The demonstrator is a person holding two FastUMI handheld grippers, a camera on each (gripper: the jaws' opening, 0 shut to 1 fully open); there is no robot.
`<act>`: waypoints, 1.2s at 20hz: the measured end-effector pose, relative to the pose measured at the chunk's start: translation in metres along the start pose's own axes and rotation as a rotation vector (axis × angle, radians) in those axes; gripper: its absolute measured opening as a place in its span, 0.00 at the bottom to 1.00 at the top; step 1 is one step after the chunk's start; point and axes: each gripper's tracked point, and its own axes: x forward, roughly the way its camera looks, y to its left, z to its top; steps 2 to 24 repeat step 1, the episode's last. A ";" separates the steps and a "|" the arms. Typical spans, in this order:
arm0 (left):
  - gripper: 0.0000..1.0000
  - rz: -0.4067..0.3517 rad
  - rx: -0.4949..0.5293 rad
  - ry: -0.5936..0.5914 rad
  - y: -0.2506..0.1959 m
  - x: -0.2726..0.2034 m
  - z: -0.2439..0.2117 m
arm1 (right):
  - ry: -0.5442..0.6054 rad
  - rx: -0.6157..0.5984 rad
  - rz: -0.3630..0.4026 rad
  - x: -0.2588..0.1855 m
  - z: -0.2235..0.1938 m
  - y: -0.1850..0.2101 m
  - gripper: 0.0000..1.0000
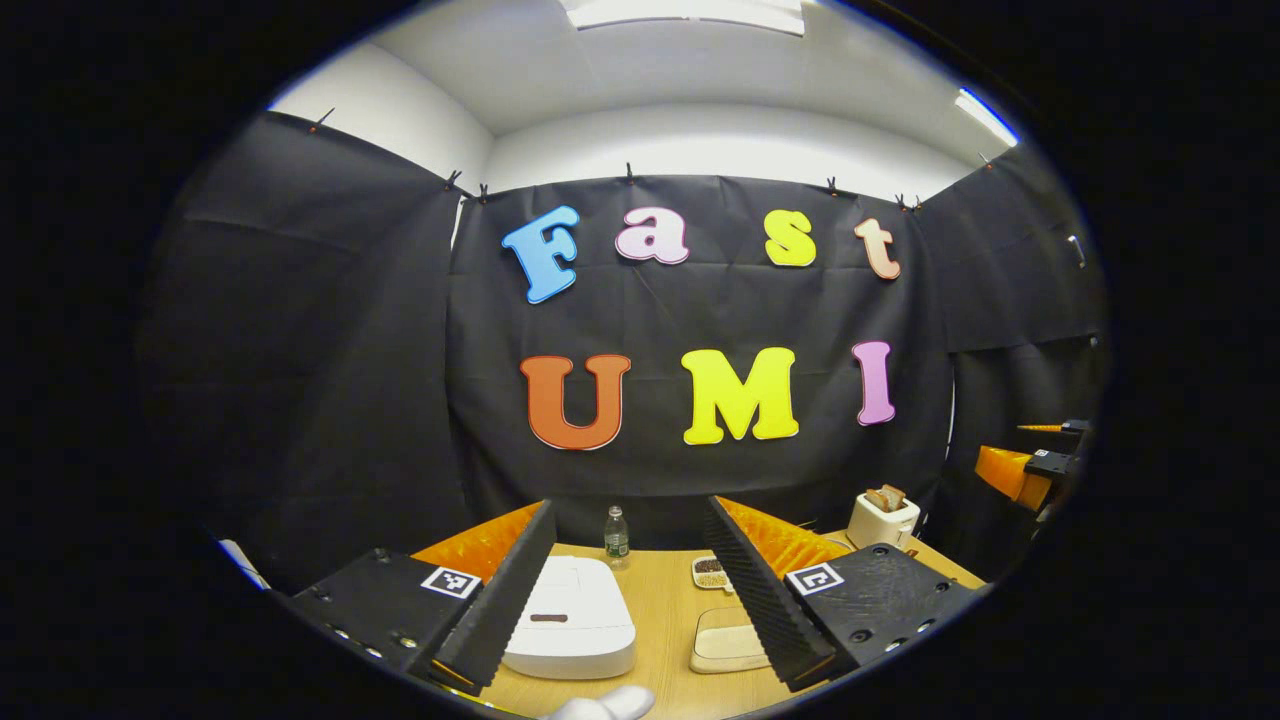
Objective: Close the left gripper, press the button to open the rice cooker; take a wooden spoon from the chopstick holder with the right hand, scoop a spoonful of rice and pour it into the rice cooker, then put the wooden spoon back into the chopstick holder.
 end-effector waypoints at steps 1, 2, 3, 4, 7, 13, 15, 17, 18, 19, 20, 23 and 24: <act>0.95 0.002 0.009 -0.008 0.001 -0.001 0.002 | 0.002 -0.002 0.000 0.000 0.000 0.001 1.00; 0.95 0.002 0.009 -0.008 0.001 -0.001 0.002 | 0.002 -0.002 0.000 0.000 0.000 0.001 1.00; 0.95 0.002 0.009 -0.008 0.001 -0.001 0.002 | 0.002 -0.002 0.000 0.000 0.000 0.001 1.00; 0.95 0.002 0.009 -0.008 0.001 -0.001 0.002 | 0.002 -0.002 0.000 0.000 0.000 0.001 1.00; 0.95 0.002 0.009 -0.008 0.001 -0.001 0.002 | 0.002 -0.002 0.000 0.000 0.000 0.001 1.00; 0.95 0.002 0.009 -0.008 0.001 -0.001 0.002 | 0.002 -0.002 0.000 0.000 0.000 0.001 1.00; 0.95 0.002 0.009 -0.008 0.001 -0.001 0.002 | 0.002 -0.002 0.000 0.000 0.000 0.001 1.00; 0.95 0.002 0.009 -0.008 0.001 -0.001 0.002 | 0.002 -0.002 0.000 0.000 0.000 0.001 1.00; 0.95 0.002 0.009 -0.008 0.001 -0.001 0.002 | 0.002 -0.002 0.000 0.000 0.000 0.001 1.00; 0.95 0.002 0.009 -0.008 0.001 -0.001 0.002 | 0.002 -0.002 0.000 0.000 0.000 0.001 1.00; 0.95 0.002 0.009 -0.008 0.001 -0.001 0.002 | 0.002 -0.002 0.000 0.000 0.000 0.001 1.00; 0.95 0.002 0.009 -0.008 0.001 -0.001 0.002 | 0.002 -0.002 0.000 0.000 0.000 0.001 1.00; 0.95 0.002 0.009 -0.008 0.001 -0.001 0.002 | 0.002 -0.002 0.000 0.000 0.000 0.001 1.00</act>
